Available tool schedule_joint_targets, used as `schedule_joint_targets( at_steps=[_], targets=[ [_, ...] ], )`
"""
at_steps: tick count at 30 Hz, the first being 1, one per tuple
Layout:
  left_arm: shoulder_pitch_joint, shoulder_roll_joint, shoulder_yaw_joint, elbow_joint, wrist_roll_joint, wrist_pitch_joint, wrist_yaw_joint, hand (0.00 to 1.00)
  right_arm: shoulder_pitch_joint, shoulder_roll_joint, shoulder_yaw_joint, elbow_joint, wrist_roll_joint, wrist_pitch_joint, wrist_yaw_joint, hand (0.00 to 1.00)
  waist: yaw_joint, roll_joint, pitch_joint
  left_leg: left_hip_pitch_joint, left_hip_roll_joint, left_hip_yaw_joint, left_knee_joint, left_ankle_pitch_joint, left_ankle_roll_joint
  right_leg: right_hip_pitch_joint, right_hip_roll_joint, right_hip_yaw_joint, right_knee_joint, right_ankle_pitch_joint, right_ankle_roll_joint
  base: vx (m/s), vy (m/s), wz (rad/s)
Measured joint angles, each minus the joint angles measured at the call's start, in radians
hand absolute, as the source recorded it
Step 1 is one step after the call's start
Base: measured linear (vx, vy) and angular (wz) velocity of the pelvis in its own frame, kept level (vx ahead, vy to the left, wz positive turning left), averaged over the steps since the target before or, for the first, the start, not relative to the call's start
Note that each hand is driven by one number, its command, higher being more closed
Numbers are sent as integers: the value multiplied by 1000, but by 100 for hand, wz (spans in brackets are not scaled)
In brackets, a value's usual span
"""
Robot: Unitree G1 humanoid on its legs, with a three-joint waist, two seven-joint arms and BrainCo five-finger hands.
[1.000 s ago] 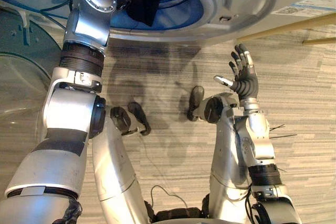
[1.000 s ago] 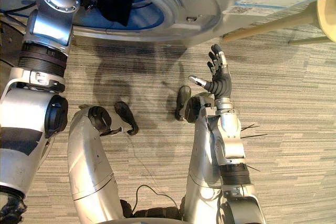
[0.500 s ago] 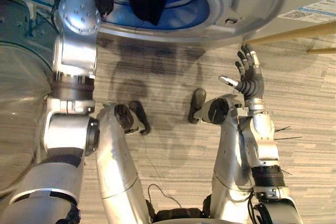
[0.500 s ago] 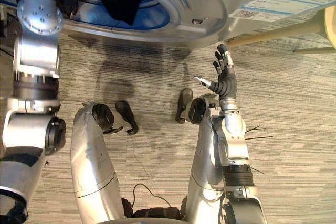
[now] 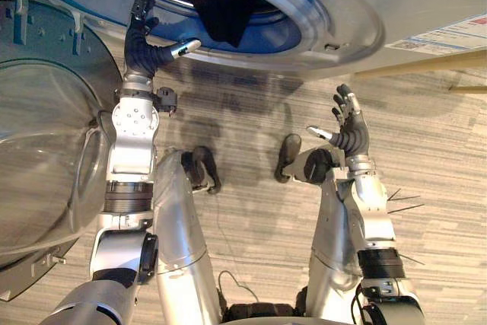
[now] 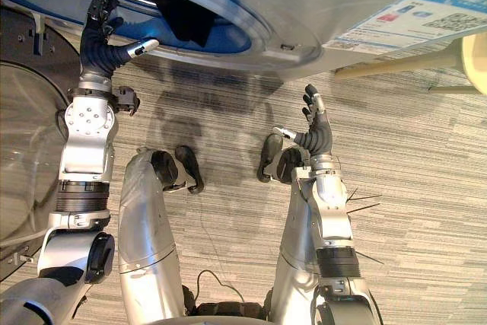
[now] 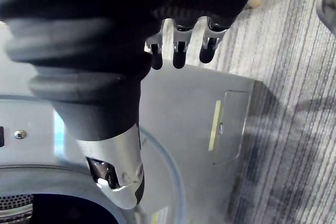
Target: Pick up the laundry basket with both hands and put the clothes into the washing machine.
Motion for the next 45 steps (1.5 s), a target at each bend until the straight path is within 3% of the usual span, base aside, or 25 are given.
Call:
schedule_joint_targets(
  at_steps=[3, 6, 8, 12, 16, 17, 19, 20, 23, 29, 34, 38, 40, 41, 42, 44, 45],
  targets=[
    [0, -5, 16, -6, 37, 19, 24, 0, 8, 20, 7, 1, 0, 1, 4, 0, 0, 1, -17, 0, 0, -1, -3, 0, -1, 0, 1, -3, -2, -1, -2, 31, -34, 0],
    [39, -72, 15, -92, 36, 20, 83, 0, 17, 33, 17, 12, -2, 0, 3, 0, 0, 1, -35, -1, -1, -3, -3, 1, -1, 1, 0, -2, -1, -2, -4, 32, -31, 3],
    [98, -160, 0, -130, 27, -9, 121, 0, 16, 38, 17, 41, -4, -1, -1, 0, 1, 4, -46, 15, -3, -9, -5, 1, -1, 25, 0, -4, -4, -4, -6, 33, -28, 7],
    [285, -305, -100, -132, -101, -111, 157, 0, 51, 57, 17, 91, -10, -8, -29, 0, 2, 3, -54, 151, -21, -7, -88, 3, -5, 170, -5, -19, -75, -17, 7, 19, -45, 13],
    [481, -344, -230, -46, -246, -217, 146, 0, 155, 52, 18, 171, -8, -20, -60, 0, 6, 1, -74, 389, -47, 7, -278, 52, -24, 420, -18, -63, -231, -15, 6, 80, -113, 35],
    [545, -350, -245, 15, -284, -236, 139, 0, 199, 52, 17, 221, -8, -20, -67, 0, 10, 1, -109, 485, -59, 9, -371, 82, -38, 522, -19, -88, -312, -4, 2, 109, -105, 30],
    [594, -349, -264, 65, -306, -246, 124, 0, 233, 52, 17, 258, -7, -21, -77, 0, 11, 2, -124, 584, -65, 13, -453, 112, -40, 627, -18, -109, -386, 16, -8, 132, -67, 28],
    [649, -348, -270, 123, -322, -250, 105, 0, 271, 53, 16, 314, -6, -21, -90, 0, 11, 3, -151, 695, -76, 20, -566, 147, -44, 744, -13, -137, -488, 38, -2, 236, -64, 32],
    [724, -347, -269, 222, -326, -254, 82, 0, 327, 54, 16, 398, -7, -20, -95, 0, 20, 2, -216, 854, -90, 38, -760, 212, -49, 907, 10, -167, -673, 93, 13, 203, -13, 17],
    [789, -305, -210, 568, -198, -248, 56, 0, 377, 46, 14, 631, -31, -18, -103, 0, 21, 5, -364, 1152, -131, 93, -1172, 363, -41, 1176, 56, -188, -1058, 238, 50, 163, 41, 0],
    [797, -251, -182, 683, -161, -243, 44, 0, 367, 23, -5, 767, -65, -2, -88, 0, 13, 10, -383, 1328, -158, 149, -1396, 451, -35, 1326, 98, -153, -1301, 362, 68, 115, 77, -25],
    [767, -234, -186, 725, -160, -243, 42, 0, 337, 12, -1, 793, -83, 1, -88, 0, -7, 8, -387, 1324, -181, 172, -1376, 457, -25, 1303, 82, -123, -1276, 390, 82, -16, 92, -24],
    [730, -233, -185, 723, -160, -243, 42, 0, 330, 7, 12, 796, -85, 2, -87, 0, -3, 6, -387, 1293, -192, 169, -1354, 481, 12, 1278, 78, -103, -1265, 437, 114, -116, 84, 3],
    [726, -231, -181, 710, -160, -248, 43, 0, 311, 2, 28, 796, -85, 2, -87, 0, -5, 10, -383, 1277, -177, 166, -1358, 491, 27, 1267, 68, -83, -1198, 388, 113, -103, 48, 56],
    [720, -225, -183, 692, -160, -250, 44, 0, 306, 2, 38, 805, -85, 3, -87, 0, -14, -8, -378, 1278, -200, 139, -1354, 491, 27, 1227, 16, -78, -896, 257, 114, -86, 23, 76],
    [740, -210, -169, 677, -161, -246, 46, 0, 289, 17, 41, 837, -81, 3, -86, 0, 3, -41, -366, 1259, -220, 118, -1299, 490, 27, 1259, -3, -35, -742, 224, 143, -110, -45, 65],
    [754, -211, -140, 675, -162, -244, 48, 0, 271, 19, 48, 840, -78, -1, -85, 0, 13, -53, -368, 1234, -219, 117, -1256, 490, 27, 1273, 10, -15, -779, 209, 159, -255, -101, 8]
  ],
)
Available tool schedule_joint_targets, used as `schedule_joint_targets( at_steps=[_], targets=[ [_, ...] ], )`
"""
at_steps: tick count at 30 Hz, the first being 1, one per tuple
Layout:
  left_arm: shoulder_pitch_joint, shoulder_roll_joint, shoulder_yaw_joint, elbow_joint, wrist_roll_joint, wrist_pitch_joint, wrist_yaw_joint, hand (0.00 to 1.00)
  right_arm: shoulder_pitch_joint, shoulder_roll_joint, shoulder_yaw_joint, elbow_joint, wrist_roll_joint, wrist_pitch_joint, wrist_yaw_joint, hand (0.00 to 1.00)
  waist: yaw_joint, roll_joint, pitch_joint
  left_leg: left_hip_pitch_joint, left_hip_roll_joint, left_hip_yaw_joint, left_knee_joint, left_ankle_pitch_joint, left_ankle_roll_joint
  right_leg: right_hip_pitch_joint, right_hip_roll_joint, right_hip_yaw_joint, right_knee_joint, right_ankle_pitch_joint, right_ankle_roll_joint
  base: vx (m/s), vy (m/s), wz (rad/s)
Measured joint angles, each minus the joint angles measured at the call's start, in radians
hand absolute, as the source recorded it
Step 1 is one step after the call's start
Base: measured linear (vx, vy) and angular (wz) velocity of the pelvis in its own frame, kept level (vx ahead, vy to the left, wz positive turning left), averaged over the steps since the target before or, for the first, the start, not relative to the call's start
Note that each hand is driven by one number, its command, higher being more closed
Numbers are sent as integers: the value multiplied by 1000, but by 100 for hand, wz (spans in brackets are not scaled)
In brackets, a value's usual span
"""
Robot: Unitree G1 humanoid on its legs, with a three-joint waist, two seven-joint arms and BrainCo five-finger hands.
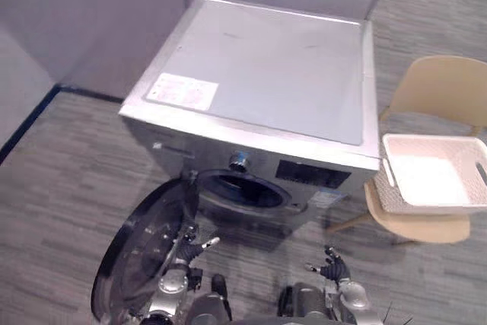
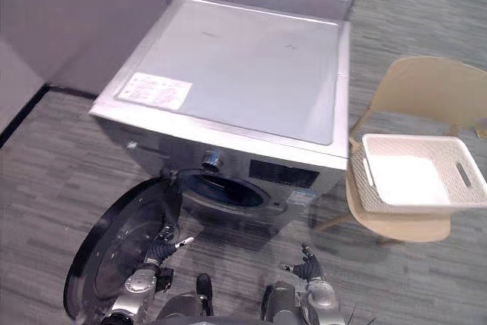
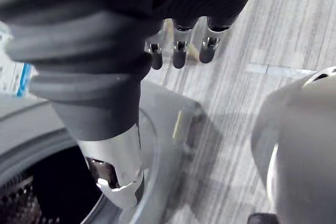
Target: Pick up the laundry basket with both hands and put the clothes into the washing machine.
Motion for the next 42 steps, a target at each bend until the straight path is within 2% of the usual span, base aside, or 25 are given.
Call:
schedule_joint_targets(
  at_steps=[1, 2, 3, 4, 6, 7, 8, 9, 10, 12, 13, 14, 15, 16, 18, 22, 24, 29, 33, 35, 36, 37, 38, 40, 42],
  targets=[
    [30, -9, 20, 0, 0, 1, 7, 0, -26, -14, -1, 2, 1, -5, -3, 0, 25, 34, 3, -33, 25, -3, 29, 2, -3, 42, 49, 7, -124, -11, 2, -294, -87, -31],
    [47, -32, 18, -3, -1, 0, 18, 0, -45, -29, -3, 0, 5, -17, -10, 0, 48, 59, 4, -56, 48, -3, -6, 15, -21, 88, 87, -6, -291, -30, -31, -246, -56, -31],
    [48, -33, 18, -3, -1, 0, 18, 0, -48, -30, -3, -1, 6, -18, -10, 0, 47, 61, 6, -59, 49, -4, -11, 16, -22, 92, 90, -9, -308, -32, -34, -274, -111, -3],
    [34, -56, 6, 6, -2, 3, 19, 0, -74, -47, -8, 0, 15, -18, -21, 0, 41, 100, 37, -99, 63, -19, -29, 57, -31, 121, 118, -28, -427, -4, -76, -262, -96, 20],
    [29, -77, -32, -1, -4, 4, 18, 0, -74, -64, -10, 11, 21, -12, -30, 0, 43, 132, 63, -95, 79, -37, -100, 123, -68, 128, 151, -39, -489, 56, -97, -405, -94, 19],
    [37, -81, -49, 1, -11, 3, 17, 0, -56, -61, -12, 10, 22, -8, -34, 0, 40, 128, 62, -76, 69, -55, -173, 155, -130, 111, 146, -57, -501, 79, -116, -365, -43, 16],
    [36, -84, -52, 1, -10, 3, 16, 0, -50, -62, -17, 11, 22, -9, -36, 0, 37, 122, 66, -84, 64, -62, -161, 151, -125, 101, 143, -67, -502, 85, -122, -315, -4, 20],
    [25, -81, -51, -6, -10, 0, 14, 0, -44, -54, -39, 11, 22, -8, -43, 0, 36, 106, 74, -105, 43, -63, -45, 126, -87, 86, 116, -75, -499, 91, -138, -256, 32, 25],
    [19, -73, -51, -9, -10, -2, 16, 0, -24, -55, -57, 12, 22, -7, -44, 0, 34, 83, 83, -113, 8, -59, 97, 53, -28, 83, 77, -84, -508, 112, -132, -226, 41, 20],
    [26, -73, -56, -18, -10, -3, 16, 0, 8, -70, -60, 13, 20, -5, -43, 0, 27, 83, 81, -72, 11, -58, 204, -51, -25, 85, 66, -86, -536, 141, -119, -191, 111, 8],
    [40, -74, -70, -20, -9, -4, 15, 0, 25, -72, -72, 12, 18, -2, -42, 0, 9, 106, 67, -8, 19, -63, 157, -110, -38, 85, 67, -87, -555, 157, -99, -156, 133, 5],
    [43, -74, -80, -21, -9, -4, 16, 0, 30, -73, -76, 12, 19, 0, -43, 0, 3, 117, 61, 20, 21, -68, 103, -127, -46, 84, 70, -89, -563, 165, -90, -108, 179, 11],
    [47, -68, -100, -43, -7, -2, 15, 0, 38, -76, -86, 17, 18, 4, -42, 0, -14, 126, 54, 77, 8, -84, -29, -139, -24, 85, 74, -91, -592, 194, -70, -75, 159, 10],
    [47, -59, -108, -73, -6, 0, 16, 0, 46, -57, -95, 18, 18, 4, -41, 0, -17, 109, 38, 82, -9, -74, -76, -112, -35, 89, 63, -90, -630, 214, -57, -87, 206, 12],
    [44, -35, -136, -201, 1, 0, 20, 0, 73, -26, -95, 16, 18, 4, -40, 0, -16, 85, 16, 86, -49, -85, -125, -77, -10, 104, 40, -95, -688, 273, -44, -48, 164, 24],
    [42, -25, -130, -440, 8, -6, 24, 0, 93, -24, -93, 13, 18, 4, -38, 0, -16, 86, -6, 117, -85, -95, -190, -47, 9, 138, 16, -100, -731, 292, -29, -18, 105, 14],
    [15, 8, -63, -546, 54, -18, 41, 0, 101, -26, -93, -2, 18, 2, -27, 0, -18, 87, -25, 142, -91, -106, -225, -34, 10, 149, 14, -116, -746, 298, -33, 103, 45, 10],
    [-80, 128, 159, -558, 64, -26, 104, 0, 109, -40, -93, -26, 3, 1, 3, 0, -22, 81, -29, 168, -80, -111, -227, -24, 17, 184, 32, -121, -770, 307, -32, 116, -20, 1],
    [-180, 287, 313, -445, 10, -31, 192, 0, 104, -80, -92, -52, -10, 1, 18, 0, -16, 62, -22, 169, -78, -94, -225, -26, 16, 188, 36, -107, -791, 313, -39, 42, -12, -11],
    [-238, 379, 348, -330, -7, -30, 217, 0, 91, -86, -83, -57, -10, 0, 24, 0, -12, 34, -6, 157, -71, -80, -218, -27, 15, 167, 43, -87, -791, 325, -49, -60, -13, -26],
    [-291, 459, 348, -221, -13, -24, 218, 0, 65, -88, -70, -58, -10, -1, 24, 0, -13, 4, 12, 108, -67, -74, -192, -31, 14, 130, 46, -82, -791, 342, -56, -89, -16, -16],
    [-313, 482, 346, -177, -14, -23, 216, 0, 55, -87, -69, -59, -9, -1, 24, 0, -13, -5, 19, 88, -64, -72, -178, -33, 14, 113, 48, -81, -791, 352, -59, -168, -11, -15],
    [-371, 526, 345, -77, -24, -12, 209, 0, 33, -87, -65, -62, -8, -2, 23, 0, -13, -33, 41, 43, -59, -65, -149, -34, 14, 77, 52, -72, -792, 373, -68, -163, 0, -12],
    [-445, 544, 338, 46, -46, 13, 179, 0, 31, -87, -49, -94, -7, -2, 23, 0, -12, -66, 79, -16, -43, -57, -82, -60, 15, 48, 61, -65, -792, 397, -75, -166, 2, -11],
    [-461, 535, 326, 93, -61, 26, 145, 0, 38, -82, -40, -126, 4, -2, 23, 0, -12, -69, 92, -66, -22, -53, -17, -93, 17, 28, 75, -61, -792, 411, -79, -162, -8, -16]
  ],
)
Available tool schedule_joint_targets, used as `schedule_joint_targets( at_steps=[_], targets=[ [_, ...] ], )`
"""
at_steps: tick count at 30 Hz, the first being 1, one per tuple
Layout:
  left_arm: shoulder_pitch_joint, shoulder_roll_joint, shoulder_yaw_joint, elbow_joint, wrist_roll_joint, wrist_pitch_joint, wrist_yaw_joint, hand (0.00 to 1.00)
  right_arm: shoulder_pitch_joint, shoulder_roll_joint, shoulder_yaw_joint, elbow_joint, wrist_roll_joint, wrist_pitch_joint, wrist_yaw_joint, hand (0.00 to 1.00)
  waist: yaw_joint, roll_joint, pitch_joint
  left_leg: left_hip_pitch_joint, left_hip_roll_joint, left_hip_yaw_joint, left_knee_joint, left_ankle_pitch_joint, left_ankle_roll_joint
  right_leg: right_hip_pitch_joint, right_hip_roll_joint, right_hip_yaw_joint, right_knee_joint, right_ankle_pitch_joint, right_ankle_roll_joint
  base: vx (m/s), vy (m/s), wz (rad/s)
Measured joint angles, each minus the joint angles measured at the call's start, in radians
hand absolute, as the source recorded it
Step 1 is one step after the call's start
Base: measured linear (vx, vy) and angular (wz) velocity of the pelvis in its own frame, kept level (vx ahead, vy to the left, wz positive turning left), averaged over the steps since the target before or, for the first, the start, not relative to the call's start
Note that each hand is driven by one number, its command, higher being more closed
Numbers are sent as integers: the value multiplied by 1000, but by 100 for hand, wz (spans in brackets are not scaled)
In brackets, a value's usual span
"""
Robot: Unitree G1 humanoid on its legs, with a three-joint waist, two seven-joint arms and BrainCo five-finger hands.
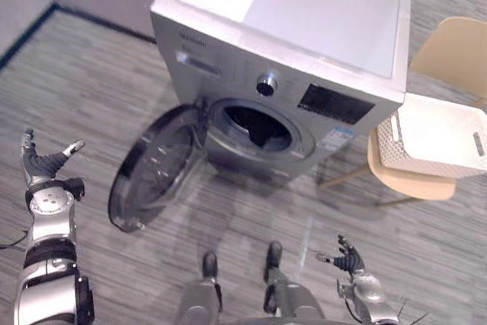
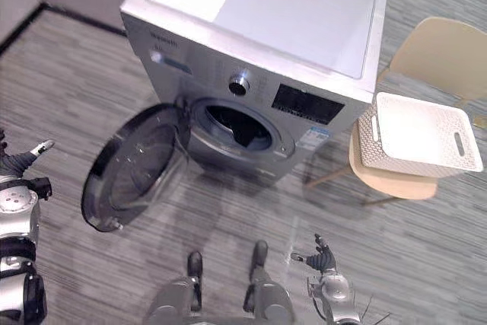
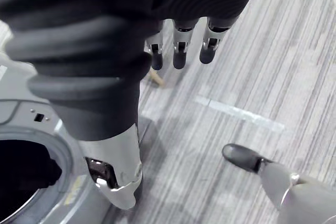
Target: Pick up the laundry basket with both hands and put the clothes into the washing machine.
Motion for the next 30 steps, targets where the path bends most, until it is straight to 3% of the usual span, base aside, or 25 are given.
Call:
schedule_joint_targets(
  at_steps=[2, 4, 5, 7, 11, 14, 16, 18, 22, 26, 28, 30],
  targets=[
    [-28, -31, -7, 33, -14, 6, -22, 0, 12, 0, 22, -38, 10, -3, 1, 0, 9, 5, 4, -72, 36, 2, 82, -39, -6, -40, 20, -1, 11, 2, -4, -140, -28, -17],
    [-61, -69, -20, 67, -34, 17, -42, 0, 9, 3, 37, -60, 29, -4, 2, 0, 18, -7, 12, -109, 62, -3, 132, -57, -17, -51, 40, 0, 14, -6, -15, -87, -88, -9],
    [-84, -101, -8, 87, -63, 27, -48, 0, 5, 11, 38, -77, 42, -5, 3, 0, 30, -3, 19, -139, 88, -3, 166, -68, -35, -65, 64, 1, 14, -13, -25, -64, -103, -11],
    [-82, -120, -9, 88, -70, 28, -58, 0, -5, 12, 36, -81, 49, -6, 5, 0, 31, 2, 27, -143, 102, -2, 174, -67, -40, -68, 74, 0, 14, -15, -29, -36, -117, -12],
    [-73, -240, -78, 84, -92, 27, -68, 0, -26, 8, 23, -75, 75, -6, 2, 0, 53, 22, 40, -136, 116, 0, 174, -62, -50, -68, 87, 6, 23, -22, -35, -6, -43, -5],
    [12, -360, -212, -29, -114, 29, -83, 0, -66, 10, 24, -31, 74, -7, 0, 0, 49, 24, 40, -121, 98, -3, 147, -47, -56, -69, 71, 7, 28, -26, -28, -6, 24, 6],
    [120, -452, -360, -187, -126, 32, -89, 0, -73, 12, 25, -21, 74, -7, 0, 0, 38, 29, 38, -96, 69, -4, 96, -23, -49, -68, 46, 3, 41, -36, -16, 15, 54, 20],
    [178, -492, -463, -298, -145, 30, -108, 0, -77, 13, 25, -17, 73, -6, 1, 0, 25, 35, 36, -77, 50, -3, 66, -10, -41, -64, 30, 2, 47, -44, -5, 28, 61, 14],
    [138, -564, -607, -369, -174, 27, -150, 0, -79, 11, 29, -12, 64, -4, 2, 0, -2, 86, 10, -44, 21, 16, 31, 0, -27, -61, 10, 13, 65, -53, 7, 39, 66, 1],
    [-145, -560, -555, -212, -194, 16, -102, 0, -88, -6, 48, -23, 63, -3, 2, 0, -30, 113, 12, -39, 12, 65, 12, 5, -20, -94, 0, 73, 63, -33, 16, -2, 59, -38],
    [-286, -510, -499, -84, -193, 10, -77, 0, -93, -19, 53, -48, 64, -3, 1, 0, -58, 112, 13, -64, 10, 96, 12, 5, -18, -130, 0, 107, 48, -7, 18, -43, 25, -54],
    [-443, -391, -449, 60, -192, 14, -42, 0, -114, -37, 63, -58, 66, -3, 0, 0, -90, 93, 25, -106, 12, 139, 22, 4, -16, -174, -1, 161, 7, 40, 24, -54, 7, -58]
  ],
)
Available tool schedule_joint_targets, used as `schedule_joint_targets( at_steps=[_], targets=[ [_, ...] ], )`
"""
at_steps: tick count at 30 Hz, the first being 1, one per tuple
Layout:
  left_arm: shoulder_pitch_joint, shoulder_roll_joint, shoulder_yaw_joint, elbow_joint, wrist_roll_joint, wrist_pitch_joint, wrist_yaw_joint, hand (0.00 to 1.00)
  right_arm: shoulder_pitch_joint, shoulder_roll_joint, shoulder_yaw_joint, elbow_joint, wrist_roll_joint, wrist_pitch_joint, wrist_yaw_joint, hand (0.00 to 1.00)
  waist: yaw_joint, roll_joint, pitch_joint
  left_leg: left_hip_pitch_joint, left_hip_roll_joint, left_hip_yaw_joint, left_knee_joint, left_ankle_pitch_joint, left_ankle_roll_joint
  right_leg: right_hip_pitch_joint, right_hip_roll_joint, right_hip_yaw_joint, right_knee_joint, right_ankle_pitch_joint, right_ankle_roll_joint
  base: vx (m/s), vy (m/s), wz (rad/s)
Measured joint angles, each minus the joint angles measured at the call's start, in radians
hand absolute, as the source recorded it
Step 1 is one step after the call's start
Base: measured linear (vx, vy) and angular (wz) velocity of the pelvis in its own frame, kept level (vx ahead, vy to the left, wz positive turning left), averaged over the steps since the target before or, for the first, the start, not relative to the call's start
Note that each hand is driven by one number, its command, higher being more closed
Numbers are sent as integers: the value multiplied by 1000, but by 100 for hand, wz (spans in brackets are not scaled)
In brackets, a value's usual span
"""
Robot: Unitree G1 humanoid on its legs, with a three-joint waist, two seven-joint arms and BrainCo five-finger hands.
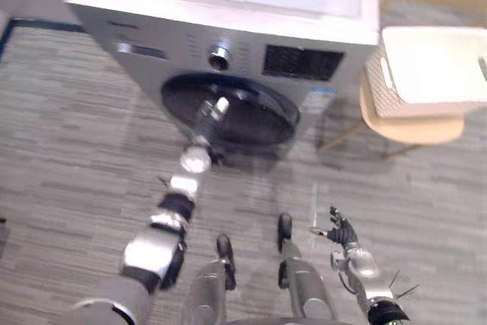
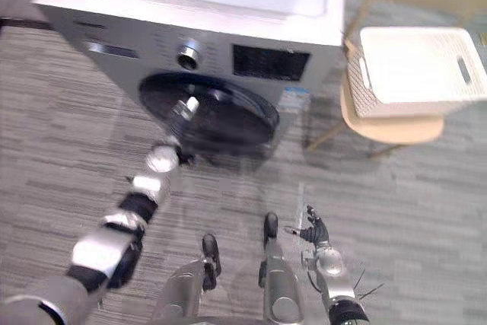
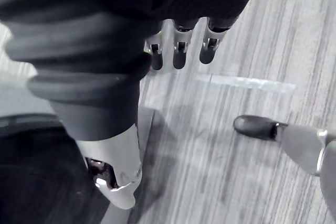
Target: Pick up the laundry basket with both hands and put the clothes into the washing machine.
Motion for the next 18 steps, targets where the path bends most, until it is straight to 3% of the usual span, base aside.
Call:
schedule_joint_targets(
  at_steps=[2, 4, 6, 8, 12, 14, 17, 18],
  targets=[
    [-38, 77, 33, 37, 2, 6, 5, 0, 23, -1, 2, -35, 1, -1, -1, 0, -19, -9, 18, -24, 17, 18, 21, -3, 3, -21, 12, 17, -8, 12, -2, -33, -47, -30],
    [-35, 78, 35, 37, 8, 6, 3, 0, 52, 2, 2, -67, 2, -1, -1, 0, -13, -9, 19, -32, 30, 18, 34, -8, 4, -23, 21, 18, -8, 12, -2, -7, -62, -8],
    [-12, 49, 35, 25, 19, 6, -1, 0, 96, 10, 1, -129, 10, -6, 0, 0, 11, -9, 18, -32, 50, 17, 48, -18, -2, -15, 37, 21, -8, 11, -2, 4, -65, -5],
    [57, 17, 35, -28, 32, 2, -3, 0, 107, 18, 0, -160, 10, -13, 0, 0, 15, -8, 18, -25, 58, 9, 52, -20, -4, -2, 44, 13, -8, 8, -5, 3, -46, 6],
    [400, -90, 29, -210, 57, -4, -4, 0, 119, 42, -18, -161, 9, -13, -1, 0, 35, -2, 14, 58, 55, -21, 18, -11, -19, 85, 47, -29, -8, -23, -29, 17, -22, 23],
    [580, -123, 29, -284, 54, -14, -5, 0, 127, 54, -25, -123, 7, -14, -1, 0, 42, 7, 2, 101, 47, -54, -14, -5, -28, 133, 44, -61, -8, -46, -32, 45, -11, 61],
    [851, -167, 42, -314, 5, -26, -48, 0, 176, 51, -37, -20, -20, -10, -4, 0, 91, 65, -62, 151, 20, -150, -83, 22, -41, 216, 28, -163, -8, -95, -27, 90, 5, 92],
    [880, -169, 42, -314, -2, -27, -52, 0, 179, 51, -37, -6, -24, -9, -3, 0, 94, 72, -70, 159, 16, -165, -91, 26, -41, 230, 26, -178, -8, -103, -24, 82, 21, 98]
  ],
)
